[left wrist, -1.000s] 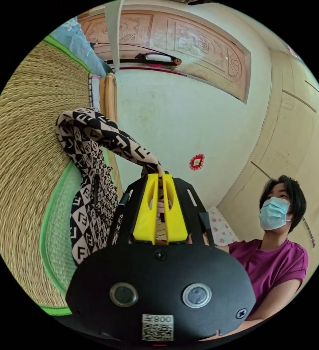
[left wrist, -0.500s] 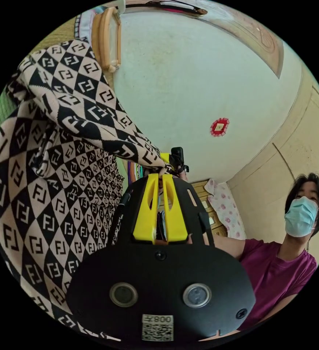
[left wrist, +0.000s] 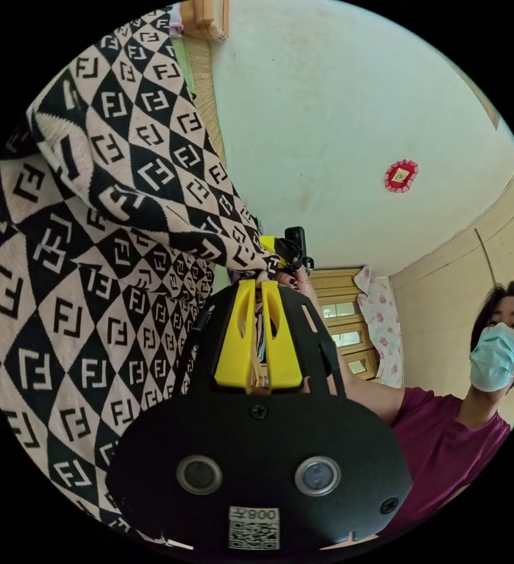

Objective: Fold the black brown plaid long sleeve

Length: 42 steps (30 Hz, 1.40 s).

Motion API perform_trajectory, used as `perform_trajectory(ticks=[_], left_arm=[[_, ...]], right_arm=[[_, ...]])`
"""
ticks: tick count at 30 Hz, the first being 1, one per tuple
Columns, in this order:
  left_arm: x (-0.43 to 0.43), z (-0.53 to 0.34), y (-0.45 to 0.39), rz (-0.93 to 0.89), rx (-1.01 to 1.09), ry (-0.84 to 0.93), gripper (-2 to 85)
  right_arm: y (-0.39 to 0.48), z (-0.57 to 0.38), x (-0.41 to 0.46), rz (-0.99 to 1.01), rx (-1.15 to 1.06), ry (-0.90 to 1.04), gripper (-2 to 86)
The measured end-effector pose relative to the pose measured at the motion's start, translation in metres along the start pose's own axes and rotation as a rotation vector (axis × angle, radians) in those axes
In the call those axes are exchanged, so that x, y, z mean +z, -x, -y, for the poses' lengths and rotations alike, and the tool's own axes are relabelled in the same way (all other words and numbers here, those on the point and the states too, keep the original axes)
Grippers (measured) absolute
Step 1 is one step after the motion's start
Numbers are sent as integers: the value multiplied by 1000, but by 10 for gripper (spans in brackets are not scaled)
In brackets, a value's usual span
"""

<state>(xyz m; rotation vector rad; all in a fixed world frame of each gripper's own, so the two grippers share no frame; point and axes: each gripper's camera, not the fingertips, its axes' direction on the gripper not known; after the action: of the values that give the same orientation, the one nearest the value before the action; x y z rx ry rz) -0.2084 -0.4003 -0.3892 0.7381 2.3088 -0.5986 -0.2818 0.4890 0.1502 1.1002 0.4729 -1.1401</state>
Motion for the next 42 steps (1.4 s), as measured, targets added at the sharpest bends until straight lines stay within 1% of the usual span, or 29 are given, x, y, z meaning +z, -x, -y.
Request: perform_trajectory(ticks=[8, 13, 20, 23, 28, 33, 39, 42], left_arm=[[59, 3, 39, 62, -35, 84, 16], [85, 6, 65, 134, -64, 119, 17], [99, 7, 92, 169, -107, 131, 19], [102, 6, 101, 159, -132, 117, 19], [107, 3, 116, 67, -185, 63, 19], [114, 7, 121, 121, -176, 85, 19], [116, 9, 119, 156, -177, 86, 20], [118, 9, 117, 177, -189, 71, 20]], right_arm=[[-86, -41, 10, -12, 80, -44, 9], [-121, -51, 25, -27, 106, -45, 9], [-155, -59, 44, -36, 113, -44, 9], [-157, -60, 45, -38, 98, -35, 8], [-151, -61, 42, -43, 69, -32, 8], [-149, -65, 47, -106, 75, -4, 9], [-126, -93, 22, -108, 52, -153, 3], [-87, -117, 19, -108, -14, -243, 1]])
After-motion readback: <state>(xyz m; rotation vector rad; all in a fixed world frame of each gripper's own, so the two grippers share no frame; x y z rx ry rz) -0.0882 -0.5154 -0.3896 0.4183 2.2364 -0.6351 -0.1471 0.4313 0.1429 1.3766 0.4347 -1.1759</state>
